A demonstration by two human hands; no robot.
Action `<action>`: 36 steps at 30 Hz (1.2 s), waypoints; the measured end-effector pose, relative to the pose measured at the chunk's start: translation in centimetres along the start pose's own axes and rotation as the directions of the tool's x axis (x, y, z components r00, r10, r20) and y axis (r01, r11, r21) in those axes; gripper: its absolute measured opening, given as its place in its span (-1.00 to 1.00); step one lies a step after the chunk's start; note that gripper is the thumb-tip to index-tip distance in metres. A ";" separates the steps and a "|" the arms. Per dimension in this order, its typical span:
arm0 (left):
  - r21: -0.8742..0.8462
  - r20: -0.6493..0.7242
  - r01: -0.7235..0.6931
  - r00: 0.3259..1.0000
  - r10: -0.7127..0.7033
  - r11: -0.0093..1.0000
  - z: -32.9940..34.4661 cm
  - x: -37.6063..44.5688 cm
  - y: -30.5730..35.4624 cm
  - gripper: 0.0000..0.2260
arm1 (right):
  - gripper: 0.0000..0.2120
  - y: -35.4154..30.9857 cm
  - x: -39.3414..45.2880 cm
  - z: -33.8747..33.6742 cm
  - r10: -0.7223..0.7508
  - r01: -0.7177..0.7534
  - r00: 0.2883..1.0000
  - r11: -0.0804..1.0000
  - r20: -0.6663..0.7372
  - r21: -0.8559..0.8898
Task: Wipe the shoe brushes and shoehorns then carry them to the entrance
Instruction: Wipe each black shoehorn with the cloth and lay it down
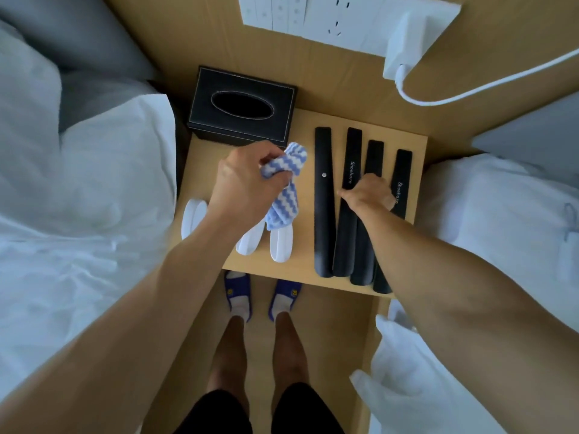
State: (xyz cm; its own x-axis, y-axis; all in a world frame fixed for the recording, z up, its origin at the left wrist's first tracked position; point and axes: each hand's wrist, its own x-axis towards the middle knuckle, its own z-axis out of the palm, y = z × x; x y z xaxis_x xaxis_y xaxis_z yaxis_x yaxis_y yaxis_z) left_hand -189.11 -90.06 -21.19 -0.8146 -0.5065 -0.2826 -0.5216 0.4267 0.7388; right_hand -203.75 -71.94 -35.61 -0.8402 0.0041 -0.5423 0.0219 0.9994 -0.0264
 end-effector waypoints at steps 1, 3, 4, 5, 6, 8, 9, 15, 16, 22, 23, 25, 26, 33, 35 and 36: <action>0.004 -0.002 0.003 1.000 -0.003 1.000 0.1 0.1 -0.2 -0.85 | -0.52 -0.1 0.1 0.2 -0.003 0.003 1.000 1.000 -0.002 -0.012; 0.017 -0.005 0.009 1.000 -0.009 1.000 0.2 0.2 -0.6 -0.84 | -0.49 -0.3 0.1 0.3 0.001 -0.001 1.000 1.000 -0.021 -0.031; 0.024 -0.006 0.010 1.000 -0.010 1.000 0.2 0.2 -0.8 -0.83 | -0.46 -0.4 0.0 0.2 0.000 -0.002 0.999 0.999 -0.042 -0.035; 0.029 -0.008 0.008 1.000 -0.008 1.000 0.2 0.2 -0.9 -0.83 | -0.44 -0.6 -0.2 0.2 -0.014 0.012 0.998 0.999 -0.069 -0.036; 0.032 -0.008 0.004 1.000 -0.004 0.999 0.2 0.3 -0.9 -0.83 | -0.43 -0.7 -0.4 0.1 -0.050 0.046 0.994 0.998 -0.095 -0.037; 0.033 -0.008 -0.002 1.000 0.002 0.999 0.2 0.4 -0.8 -0.83 | -0.47 -1.3 -1.0 0.4 -0.164 0.157 0.978 0.986 -0.132 -0.060; 0.027 -0.010 -0.004 1.000 0.004 1.000 0.2 0.5 -0.8 -0.83 | -0.50 -1.6 -1.4 0.8 -0.217 0.207 0.967 0.975 -0.134 -0.081; 0.011 -0.019 -0.019 1.000 0.019 1.000 -0.3 0.6 -0.9 -0.87 | -0.47 -3.9 -3.3 3.4 -0.228 0.218 0.972 0.962 -0.048 -0.165; 0.011 -0.021 -0.018 1.000 0.018 1.000 -0.4 0.6 -1.1 -0.87 | -0.45 -4.0 -3.3 3.5 -0.191 0.182 0.981 0.968 -0.036 -0.172; -0.006 -0.046 -0.006 0.999 0.006 1.000 -1.0 0.1 -2.3 -0.89 | -0.68 -4.8 -2.8 4.2 -0.058 0.069 0.996 0.984 0.072 -0.166; -0.014 -0.049 -0.009 0.999 0.008 1.000 -1.1 0.0 -2.5 -0.88 | -0.69 -4.9 -2.7 4.3 -0.050 0.064 0.995 0.986 0.090 -0.152; -0.020 -0.051 -0.012 0.999 0.011 1.000 -1.3 0.0 -2.7 -0.86 | -0.70 -5.1 -2.7 4.1 -0.034 0.047 0.992 0.993 0.118 -0.105; -0.018 -0.054 -0.013 0.998 0.012 1.000 -1.4 -0.1 -2.7 -0.86 | -0.71 -5.2 -2.7 4.0 -0.022 0.032 0.991 0.997 0.131 -0.076; -0.021 -0.053 -0.015 0.999 0.014 1.000 -2.9 -0.2 -2.1 -0.84 | -0.82 -4.7 -3.1 1.0 0.003 -0.041 0.977 0.984 0.213 0.172; -0.036 -0.040 -0.024 0.999 0.023 0.999 -3.4 -0.5 -1.5 -0.87 | -0.73 -4.3 -3.6 -0.3 -0.004 -0.079 0.964 0.951 0.265 0.300; -0.038 -0.037 -0.032 0.999 0.030 0.999 -3.7 -0.7 -1.1 -0.88 | -0.71 -4.0 -3.9 -1.0 -0.006 -0.112 0.955 0.920 0.298 0.376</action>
State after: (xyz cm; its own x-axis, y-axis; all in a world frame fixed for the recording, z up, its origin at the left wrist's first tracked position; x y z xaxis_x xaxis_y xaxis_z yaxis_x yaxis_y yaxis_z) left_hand -187.08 -92.95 -19.57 -0.8201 -0.5207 -0.2372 -0.4854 0.4136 0.7703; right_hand -201.08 -75.89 -32.59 -0.6407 -0.0118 -0.7677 0.3176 0.9062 -0.2791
